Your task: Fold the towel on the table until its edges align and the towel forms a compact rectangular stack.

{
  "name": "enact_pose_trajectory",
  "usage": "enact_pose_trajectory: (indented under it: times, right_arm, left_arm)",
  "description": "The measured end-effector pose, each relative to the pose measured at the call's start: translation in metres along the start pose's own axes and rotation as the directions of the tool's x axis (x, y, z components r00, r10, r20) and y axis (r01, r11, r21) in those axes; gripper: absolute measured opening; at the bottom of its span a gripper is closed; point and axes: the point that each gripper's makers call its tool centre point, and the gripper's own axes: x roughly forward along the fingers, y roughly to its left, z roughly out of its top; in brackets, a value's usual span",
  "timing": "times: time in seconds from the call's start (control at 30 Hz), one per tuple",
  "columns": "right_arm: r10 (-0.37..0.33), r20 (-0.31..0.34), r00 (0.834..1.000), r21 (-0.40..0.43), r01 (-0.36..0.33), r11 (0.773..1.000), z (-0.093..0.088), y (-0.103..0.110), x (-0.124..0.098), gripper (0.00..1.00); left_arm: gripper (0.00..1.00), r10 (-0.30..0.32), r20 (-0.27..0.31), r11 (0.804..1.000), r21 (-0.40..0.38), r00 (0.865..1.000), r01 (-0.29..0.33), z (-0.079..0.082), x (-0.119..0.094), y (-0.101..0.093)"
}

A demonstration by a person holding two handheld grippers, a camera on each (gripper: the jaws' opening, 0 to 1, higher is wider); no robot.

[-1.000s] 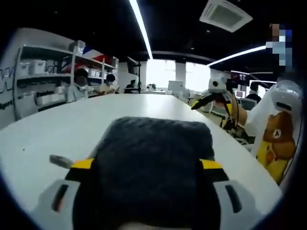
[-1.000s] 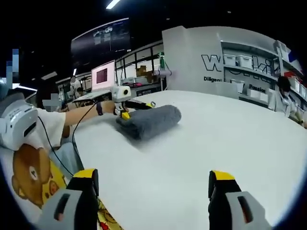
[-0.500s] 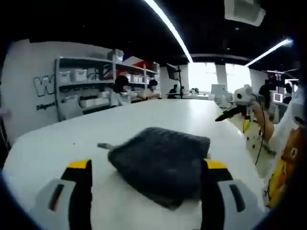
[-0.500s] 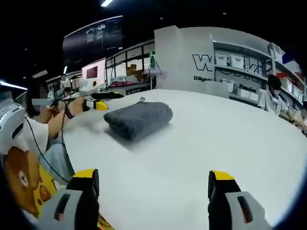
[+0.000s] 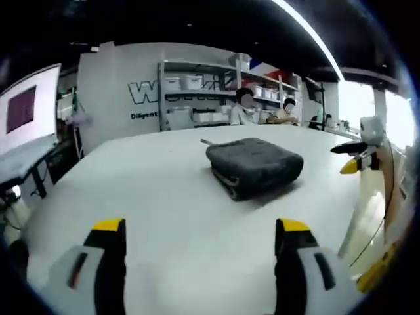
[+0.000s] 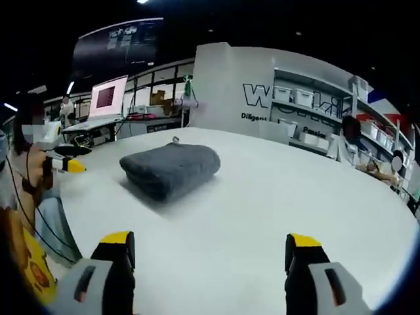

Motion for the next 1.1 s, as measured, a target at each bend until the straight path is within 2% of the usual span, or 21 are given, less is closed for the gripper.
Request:
enact_pose_trajectory:
  times: [0.17,0.33,0.47,0.6,1.1]
  right_arm:
    - [-0.014,0.003,1.000,0.008,0.014,1.000,0.001,0.006,0.002,0.99]
    - [-0.047,0.047,0.998,0.093,0.043,0.995,0.004,0.003,0.003,0.99]
    - [-0.079,0.052,0.996,0.100,0.073,0.992,0.007,-0.004,0.001,0.99]
    - [-0.113,0.051,0.992,0.104,0.108,0.989,0.004,-0.007,-0.004,0.99]
    - [-0.128,0.074,0.989,0.159,0.115,0.981,-0.011,-0.009,-0.008,0.99]
  left_arm:
    - [0.99,0.041,0.014,0.999,0.013,0.999,-0.041,0.005,-0.006,0.001]
    - [0.99,0.029,0.033,0.999,-0.017,0.999,-0.028,0.007,-0.005,-0.005]
    - [0.99,0.032,0.016,0.999,-0.016,0.999,-0.032,0.004,0.001,-0.007]
    - [0.99,0.015,0.009,1.000,-0.022,1.000,-0.015,0.002,0.004,-0.011]
    - [0.98,-0.053,-0.013,0.999,-0.005,0.999,0.053,0.004,0.013,-0.033]
